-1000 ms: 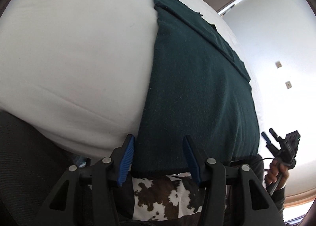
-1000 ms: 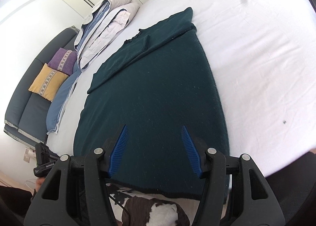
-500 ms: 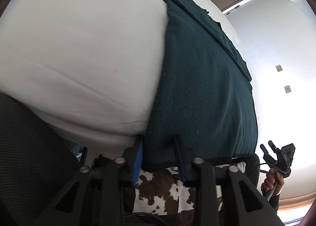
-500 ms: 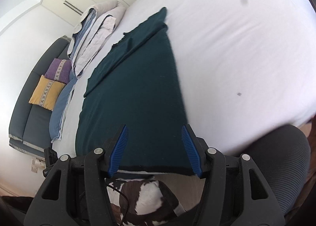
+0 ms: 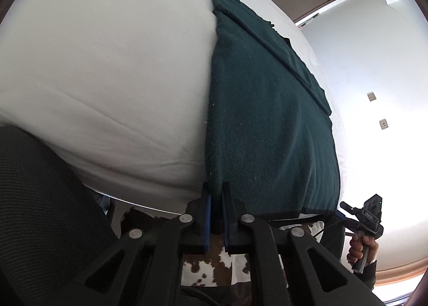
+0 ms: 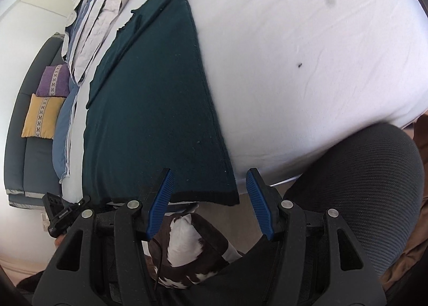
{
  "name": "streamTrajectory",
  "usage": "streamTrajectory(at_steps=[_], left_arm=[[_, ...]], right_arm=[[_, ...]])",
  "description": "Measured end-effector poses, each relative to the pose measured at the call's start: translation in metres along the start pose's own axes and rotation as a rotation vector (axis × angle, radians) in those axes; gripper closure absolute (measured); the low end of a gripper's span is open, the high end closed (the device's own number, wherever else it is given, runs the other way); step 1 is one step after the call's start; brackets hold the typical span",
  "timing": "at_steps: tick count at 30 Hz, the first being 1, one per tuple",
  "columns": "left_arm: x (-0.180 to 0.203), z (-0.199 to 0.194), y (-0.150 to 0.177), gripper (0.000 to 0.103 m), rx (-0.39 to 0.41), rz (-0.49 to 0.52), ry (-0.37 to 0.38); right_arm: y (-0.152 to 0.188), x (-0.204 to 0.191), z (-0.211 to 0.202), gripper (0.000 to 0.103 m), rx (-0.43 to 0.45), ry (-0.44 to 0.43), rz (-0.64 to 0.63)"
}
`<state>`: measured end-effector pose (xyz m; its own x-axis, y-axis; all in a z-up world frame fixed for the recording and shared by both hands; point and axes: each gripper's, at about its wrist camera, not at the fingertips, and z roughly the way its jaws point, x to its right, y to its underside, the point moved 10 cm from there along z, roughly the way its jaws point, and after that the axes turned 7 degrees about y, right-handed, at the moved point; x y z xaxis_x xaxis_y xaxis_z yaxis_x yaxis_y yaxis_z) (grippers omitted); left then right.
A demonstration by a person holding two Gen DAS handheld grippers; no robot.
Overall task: Fold small clothes
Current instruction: 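Grasp the sweater hem with both grippers and lift it toward the collar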
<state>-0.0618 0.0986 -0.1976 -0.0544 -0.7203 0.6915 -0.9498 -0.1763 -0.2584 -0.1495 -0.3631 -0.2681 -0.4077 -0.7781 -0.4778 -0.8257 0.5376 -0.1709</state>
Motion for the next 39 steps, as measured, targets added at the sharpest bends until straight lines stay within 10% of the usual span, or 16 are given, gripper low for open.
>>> streamTrajectory(at_steps=[12, 17, 39], left_arm=[[0.001, -0.010, -0.004, 0.095, 0.034, -0.016, 0.041], [0.002, -0.013, -0.004, 0.096, 0.040, -0.011, 0.044], [0.049, -0.064, -0.045, 0.096, 0.220, -0.082, 0.250]], right_arm=[[0.008, -0.001, 0.019, 0.069, -0.076, -0.027, 0.068], [0.016, -0.004, 0.019, 0.094, -0.077, -0.065, 0.069], [-0.047, -0.081, -0.082, 0.097, 0.249, -0.372, 0.040]])
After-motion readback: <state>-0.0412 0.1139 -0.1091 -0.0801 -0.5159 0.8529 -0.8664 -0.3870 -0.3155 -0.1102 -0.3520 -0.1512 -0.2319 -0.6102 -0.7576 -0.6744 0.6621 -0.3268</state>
